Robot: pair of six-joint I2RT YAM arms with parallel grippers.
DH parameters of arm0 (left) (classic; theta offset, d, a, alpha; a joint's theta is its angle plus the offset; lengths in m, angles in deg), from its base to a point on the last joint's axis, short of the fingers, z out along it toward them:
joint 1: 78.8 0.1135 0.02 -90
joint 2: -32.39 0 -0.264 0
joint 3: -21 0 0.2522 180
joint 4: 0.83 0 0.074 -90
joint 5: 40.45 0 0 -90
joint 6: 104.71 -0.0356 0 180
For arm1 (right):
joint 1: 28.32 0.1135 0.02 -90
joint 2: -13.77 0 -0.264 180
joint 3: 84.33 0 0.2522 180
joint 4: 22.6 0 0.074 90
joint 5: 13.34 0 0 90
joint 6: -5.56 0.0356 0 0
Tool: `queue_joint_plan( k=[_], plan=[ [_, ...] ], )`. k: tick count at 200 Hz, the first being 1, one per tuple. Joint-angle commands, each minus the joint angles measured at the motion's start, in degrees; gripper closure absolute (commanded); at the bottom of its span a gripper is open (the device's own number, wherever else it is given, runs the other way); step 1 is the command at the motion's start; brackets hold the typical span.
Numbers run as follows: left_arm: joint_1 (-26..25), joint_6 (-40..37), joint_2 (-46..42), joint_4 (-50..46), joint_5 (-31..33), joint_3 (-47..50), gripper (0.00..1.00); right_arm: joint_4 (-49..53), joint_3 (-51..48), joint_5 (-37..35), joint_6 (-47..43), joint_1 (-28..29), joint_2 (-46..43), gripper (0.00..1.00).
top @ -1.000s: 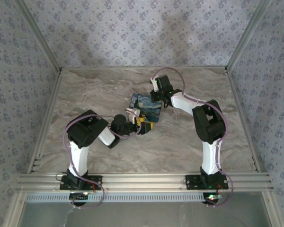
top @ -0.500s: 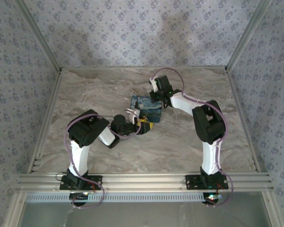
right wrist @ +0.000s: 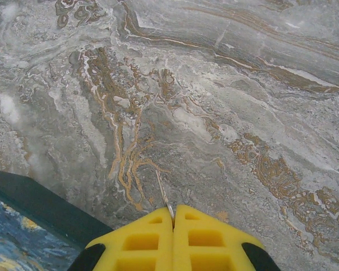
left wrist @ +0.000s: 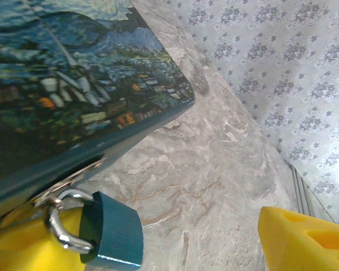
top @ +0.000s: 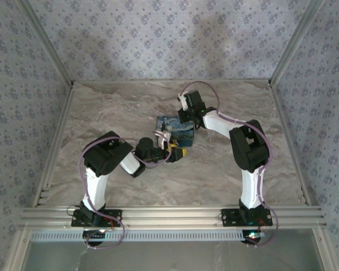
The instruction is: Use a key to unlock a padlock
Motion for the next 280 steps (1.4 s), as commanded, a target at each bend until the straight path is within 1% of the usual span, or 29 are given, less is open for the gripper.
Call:
queue_joint_plan(
  k=[1,37,93,115,132,154,174,205,213,226,280],
  plan=[
    [-0.75,0.72,1.77,0.48,1.08,-2.17,0.23,6.17,-1.88,2.71,-0.37,1.51,0.25,1.00],
    [0.28,2.45,1.81,-3.79,4.20,-2.33,0.26,6.25,-2.06,2.77,-0.58,1.52,0.05,1.00],
    [2.48,2.81,1.05,-5.98,6.78,1.38,0.26,5.92,-2.22,2.99,-0.63,1.44,-0.37,1.00],
    [2.67,2.23,0.03,-10.73,8.66,1.17,0.25,5.68,-2.27,3.04,-0.45,1.54,-0.63,1.00],
    [2.85,2.01,-1.50,-16.14,11.47,1.00,0.24,5.57,-2.28,3.04,-0.45,1.51,-0.79,1.00],
    [3.28,1.79,-2.66,-17.94,12.45,1.93,0.25,5.60,-2.21,2.86,-0.63,1.48,-0.73,1.00],
    [4.09,1.90,-3.18,-17.14,12.13,3.50,0.24,5.54,-2.29,2.86,-0.63,1.54,-0.55,1.00],
    [6.36,2.45,-3.00,-16.62,9.75,4.26,0.27,5.38,-2.50,2.90,-0.44,1.58,-0.46,1.00],
    [7.06,2.47,-3.03,-16.62,8.80,4.28,0.30,5.39,-2.60,2.82,-0.44,1.59,-0.55,1.00],
    [8.26,2.40,-3.24,-16.79,7.67,4.34,0.30,5.27,-2.70,2.85,-0.42,1.67,-0.72,1.00],
    [11.90,-0.37,-6.21,-22.13,4.18,5.23,0.30,5.41,-2.79,2.64,-0.54,1.73,-0.73,1.00]
  ],
)
